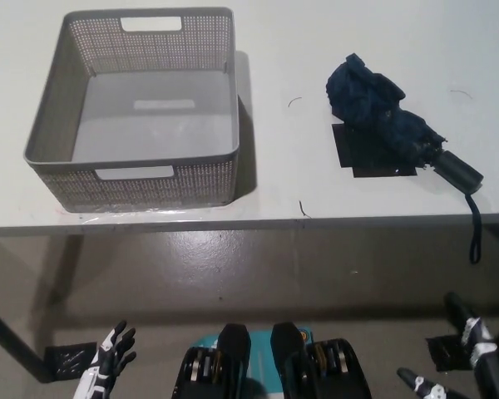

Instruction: Use the right hand to pick up a umbrella on the right side and place it into a container on the lft side

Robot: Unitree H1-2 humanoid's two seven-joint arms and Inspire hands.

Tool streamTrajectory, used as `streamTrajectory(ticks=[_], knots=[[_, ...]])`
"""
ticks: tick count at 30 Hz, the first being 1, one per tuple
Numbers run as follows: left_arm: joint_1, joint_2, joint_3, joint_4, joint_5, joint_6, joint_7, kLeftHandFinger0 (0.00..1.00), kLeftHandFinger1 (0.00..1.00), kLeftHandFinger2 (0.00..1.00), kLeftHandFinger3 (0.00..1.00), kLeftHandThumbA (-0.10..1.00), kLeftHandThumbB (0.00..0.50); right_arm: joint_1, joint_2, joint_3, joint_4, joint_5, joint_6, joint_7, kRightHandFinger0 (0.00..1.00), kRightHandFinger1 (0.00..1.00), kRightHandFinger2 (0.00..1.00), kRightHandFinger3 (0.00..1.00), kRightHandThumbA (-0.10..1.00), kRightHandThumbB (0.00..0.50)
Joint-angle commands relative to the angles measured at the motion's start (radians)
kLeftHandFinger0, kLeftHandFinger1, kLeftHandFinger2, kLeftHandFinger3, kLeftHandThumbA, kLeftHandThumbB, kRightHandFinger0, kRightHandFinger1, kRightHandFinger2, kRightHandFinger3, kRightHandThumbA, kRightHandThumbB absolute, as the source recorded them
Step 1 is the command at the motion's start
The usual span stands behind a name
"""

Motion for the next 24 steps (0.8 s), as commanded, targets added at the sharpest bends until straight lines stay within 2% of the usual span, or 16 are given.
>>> streamTrajectory(ticks=[1,3,7,9,13,19,23,24], knots=[[0.001,0.014,0.003,-0.022,-0.001,-0.039,-0.009,1.00,1.00,1.00,1.00,1.00,0.138,-0.025,-0.041,-0.047,-0.192,-0.233,0.062,-0.023,1.00,1.00,1.00,1.00,1.00,0.449],[0.002,0.013,0.001,-0.023,0.001,-0.038,-0.009,1.00,1.00,1.00,1.00,1.00,0.130,-0.069,-0.053,-0.071,-0.254,-0.303,0.125,-0.012,1.00,1.00,1.00,1.00,1.00,0.497],[0.003,0.013,-0.001,-0.028,0.005,-0.029,-0.009,1.00,1.00,1.00,1.00,1.00,0.135,-0.177,-0.093,-0.094,-0.331,-0.371,0.247,0.045,1.00,1.00,1.00,1.00,1.00,0.500],[0.002,0.014,-0.002,-0.029,0.011,-0.026,-0.007,1.00,1.00,1.00,1.00,1.00,0.147,-0.260,-0.122,-0.098,-0.357,-0.383,0.334,0.088,1.00,1.00,1.00,1.00,1.00,0.485],[0.001,0.012,-0.002,-0.024,0.006,-0.032,-0.008,1.00,1.00,1.00,1.00,1.00,0.154,-0.437,-0.175,-0.077,-0.321,-0.454,0.441,0.146,1.00,1.00,1.00,1.00,1.00,0.500],[0.005,0.014,-0.002,-0.028,0.009,-0.027,-0.008,1.00,1.00,1.00,1.00,1.00,0.160,-0.696,-0.226,-0.011,-0.154,-0.518,0.556,0.207,1.00,1.00,1.00,1.00,1.00,0.421],[0.004,0.015,-0.002,-0.026,0.008,-0.031,-0.011,1.00,1.00,1.00,1.00,1.00,0.147,-0.858,-0.266,0.044,0.014,-0.530,0.607,0.243,1.00,1.00,1.00,1.00,1.00,0.423],[0.005,0.017,-0.003,-0.028,0.013,-0.032,-0.010,1.00,1.00,1.00,1.00,1.00,0.145,-0.884,-0.270,0.053,0.047,-0.530,0.618,0.249,1.00,1.00,1.00,1.00,1.00,0.439]])
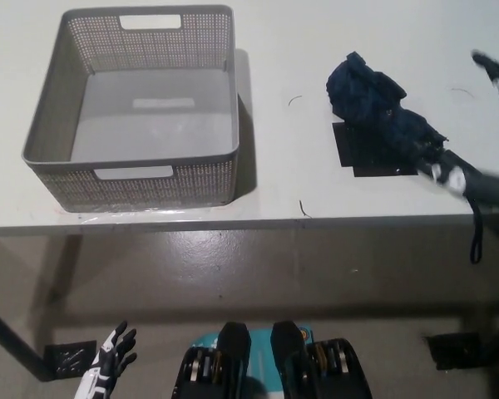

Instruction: Use the right hand to pick up a umbrella on the right side and place it into a container on the lft side

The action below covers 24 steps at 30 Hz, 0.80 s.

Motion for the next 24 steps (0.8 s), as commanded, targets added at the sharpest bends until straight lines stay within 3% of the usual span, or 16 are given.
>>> streamTrajectory(ticks=[1,9,14,17,24], knots=[[0.007,0.017,-0.004,-0.030,0.015,-0.032,-0.009,1.00,1.00,1.00,1.00,1.00,0.147,-0.218,-0.062,0.060,0.163,-0.104,0.201,0.114,1.00,1.00,1.00,1.00,1.00,0.456],[0.015,0.011,-0.008,-0.019,0.026,-0.053,-0.004,1.00,1.00,1.00,1.00,1.00,0.162,-0.485,-0.076,0.157,0.596,-0.086,0.205,0.109,1.00,1.00,1.00,1.00,1.00,0.494],[0.028,0.009,-0.012,-0.032,0.021,-0.048,-0.010,1.00,1.00,1.00,1.00,1.00,0.167,-0.638,-0.042,0.201,0.932,-0.077,0.169,0.051,1.00,1.00,1.00,1.00,1.00,0.460],[0.029,0.009,-0.016,-0.037,0.017,-0.041,-0.016,1.00,1.00,1.00,1.00,1.00,0.172,-0.709,-0.032,0.226,1.102,-0.068,0.145,0.041,1.00,1.00,1.00,1.00,1.00,0.480],[0.046,0.002,-0.027,-0.056,0.038,-0.031,-0.009,1.00,1.00,1.00,1.00,1.00,0.188,-0.801,0.008,0.251,1.411,-0.037,0.061,-0.022,1.00,1.00,1.00,1.00,1.00,0.453]])
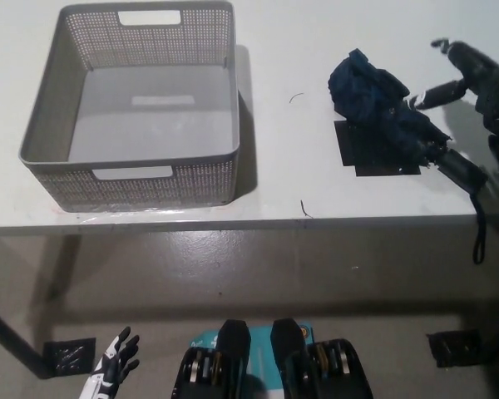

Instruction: Use the right hand to pick up a umbrella on the right side and place it into a container on the lft side

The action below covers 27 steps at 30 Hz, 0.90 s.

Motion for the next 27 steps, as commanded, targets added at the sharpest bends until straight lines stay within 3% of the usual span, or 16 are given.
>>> streamTrajectory(ticks=[1,3,6,11,27], knots=[[0.031,0.004,-0.019,-0.047,0.026,-0.036,-0.009,1.00,1.00,1.00,1.00,1.00,0.186,-0.139,0.006,0.019,0.140,0.022,-0.087,-0.092,1.00,1.00,1.00,1.00,1.00,0.451],[0.038,0.003,-0.025,-0.050,0.027,-0.037,-0.011,1.00,1.00,1.00,1.00,1.00,0.171,-0.138,0.015,0.025,0.185,0.028,-0.094,-0.103,1.00,1.00,1.00,1.00,1.00,0.461],[0.035,0.003,-0.033,-0.050,0.024,-0.037,-0.014,1.00,1.00,1.00,1.00,1.00,0.189,-0.129,0.028,0.014,0.249,0.053,-0.125,-0.123,1.00,1.00,1.00,1.00,1.00,0.454],[0.040,0.006,-0.046,-0.058,0.020,-0.037,-0.017,1.00,1.00,1.00,1.00,1.00,0.181,-0.100,0.045,0.039,0.320,0.054,-0.151,-0.149,1.00,1.00,1.00,1.00,1.00,0.500],[0.038,0.011,-0.057,-0.066,0.018,-0.032,-0.031,1.00,1.00,1.00,1.00,1.00,0.157,-0.044,0.122,0.077,0.379,0.064,-0.182,-0.179,1.00,1.00,1.00,1.00,1.00,0.500]])
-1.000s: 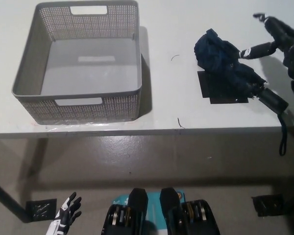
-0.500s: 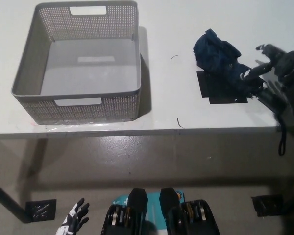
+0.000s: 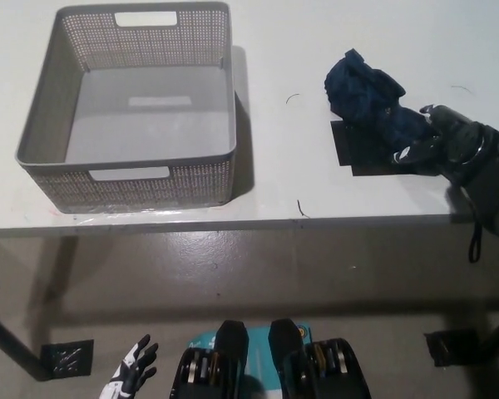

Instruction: Use the right hand to pick up a umbrella on the right side and place it into a container on the lft side

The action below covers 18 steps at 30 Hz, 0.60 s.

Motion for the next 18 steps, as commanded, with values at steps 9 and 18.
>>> streamTrajectory(ticks=[9,18], knots=[[0.001,0.012,-0.002,-0.032,-0.006,-0.034,-0.017,1.00,1.00,1.00,1.00,1.00,0.139,0.048,0.049,-0.035,0.019,0.077,-0.067,-0.235,0.62,0.71,0.77,0.79,0.04,0.281],[-0.008,0.016,0.003,-0.017,0.004,-0.027,-0.013,1.00,1.00,1.00,1.00,1.00,0.129,0.089,0.050,-0.129,0.010,0.142,-0.256,-0.443,0.04,0.54,0.94,0.90,-0.10,0.159]])
